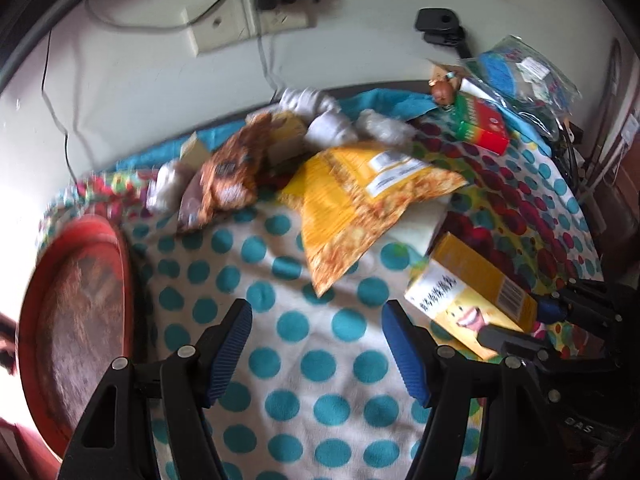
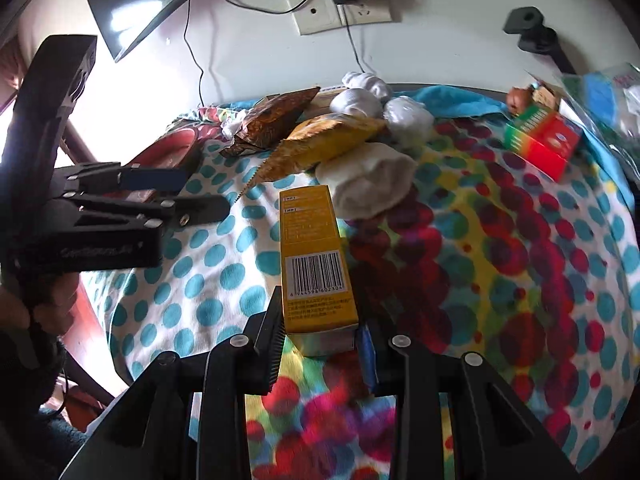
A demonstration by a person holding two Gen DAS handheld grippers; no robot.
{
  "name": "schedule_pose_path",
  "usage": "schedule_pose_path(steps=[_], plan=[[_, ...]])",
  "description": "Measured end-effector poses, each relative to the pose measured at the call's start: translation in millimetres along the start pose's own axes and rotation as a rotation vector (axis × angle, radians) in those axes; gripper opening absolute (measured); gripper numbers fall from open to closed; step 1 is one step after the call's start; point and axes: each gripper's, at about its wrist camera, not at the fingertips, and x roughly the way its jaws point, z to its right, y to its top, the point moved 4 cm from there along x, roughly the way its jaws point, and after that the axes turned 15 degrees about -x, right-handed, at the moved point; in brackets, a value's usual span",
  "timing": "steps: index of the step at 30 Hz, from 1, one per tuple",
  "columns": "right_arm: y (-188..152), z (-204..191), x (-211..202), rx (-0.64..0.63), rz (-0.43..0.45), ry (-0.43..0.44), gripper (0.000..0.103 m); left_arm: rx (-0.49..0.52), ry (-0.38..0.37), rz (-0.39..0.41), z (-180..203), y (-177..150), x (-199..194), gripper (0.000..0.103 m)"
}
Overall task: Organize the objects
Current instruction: 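Grasp the yellow chip bag with the left gripper and lift it, then carry the yellow chip bag over the red basin with the left gripper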
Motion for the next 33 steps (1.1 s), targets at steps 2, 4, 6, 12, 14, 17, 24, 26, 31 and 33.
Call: schedule_pose_path(steps=[2,4,6,12,14,17,24,26,31,33], plan=[[-3.2,1.3,-2.2,0.012,0.004,0.003,0.030,0.036,0.020,0.042,6.5,4.0,0.8,0.069],[-5.6,3.3,-5.9,0.018,0.011,0.009,0.030,0.077,0.042,0.073,11.8,8.8,4.3,0.069],[-6.8,4.1,-6.6,0.023,0.015,0.013,0.030,0.104,0.052,0.088,14.4,14.2,11.0,0.069],[-9.7,7.2,-9.0,0.048,0.038,0.028,0.030,0.112,-0.024,0.048,18.4,30.1,37.8,0.069],[-10.7,7.7,-9.6,0.056,0.044,0.035,0.030,0.120,-0.008,0.049,20.2,34.7,46.2,0.069],[-10.8,9.5,-8.7,0.071,0.052,0.047,0.030,0.124,0.009,0.053,20.6,40.0,55.2,0.069],[-10.9,11.2,-9.4,0.079,0.059,0.054,0.030,0.097,-0.025,0.075,19.0,40.7,56.2,0.062],[-10.6,11.0,-9.2,0.078,0.059,0.051,0.030,0.106,-0.040,0.042,21.2,37.8,58.9,0.032],[-9.2,10.2,-9.1,0.075,0.055,0.037,0.030,0.096,-0.024,0.044,21.8,33.3,52.9,0.029],[-8.4,8.7,-8.9,0.070,0.051,0.029,0.030,0.081,-0.032,0.041,19.8,32.7,48.2,0.028]])
